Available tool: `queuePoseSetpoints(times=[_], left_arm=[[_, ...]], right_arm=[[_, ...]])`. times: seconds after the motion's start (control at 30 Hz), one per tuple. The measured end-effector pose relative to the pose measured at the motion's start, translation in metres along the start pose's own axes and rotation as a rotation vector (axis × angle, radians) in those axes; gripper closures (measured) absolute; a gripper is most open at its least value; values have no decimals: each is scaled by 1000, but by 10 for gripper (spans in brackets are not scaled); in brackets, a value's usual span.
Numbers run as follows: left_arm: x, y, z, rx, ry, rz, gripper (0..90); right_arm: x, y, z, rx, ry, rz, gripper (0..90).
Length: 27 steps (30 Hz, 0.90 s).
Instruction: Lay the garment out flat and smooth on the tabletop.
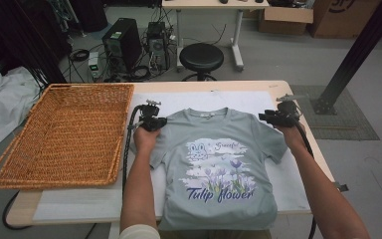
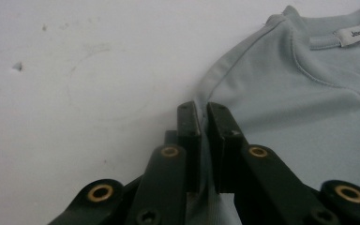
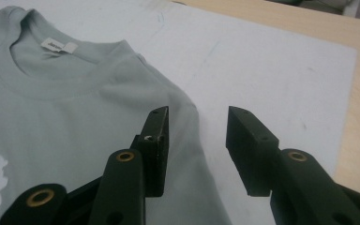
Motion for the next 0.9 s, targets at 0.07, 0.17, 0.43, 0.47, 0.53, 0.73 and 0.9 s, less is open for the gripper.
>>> queuePoseSetpoints(times=[0.07,0.17,0.43,0.47,0.53,0.73,0.9], left_arm=[[0,-1,0,-8,-12,6,855],[1,-3,-1,-26,-30,-1,857],[-2,-12,4,-50,-59,-53,859],[-2,-15,4,-55,-62,-65,860],[-2,-19,5,-53,-67,-61,860],[4,-38,3,24,-95,-57,859],[10,-42,3,-8,-127,-77,858]], right_arm=[[10,-7,2,-15,3,23,601],[27,-12,5,-38,11,66,612],[54,0,11,-150,71,166,851],[54,0,10,-158,84,162,856],[55,-2,8,-156,100,155,862],[59,-10,0,-157,161,130,867],[60,-17,-7,-154,192,116,866]])
Point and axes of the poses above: each handheld gripper's, and its own axes: x roughly forward along the jaws, y roughly out of its underside, z roughly to its left, the point moved 8 cm from there along x, roughly forward along the jaws, and after that the axes turned 4 degrees about x, right-handed, at the moved point
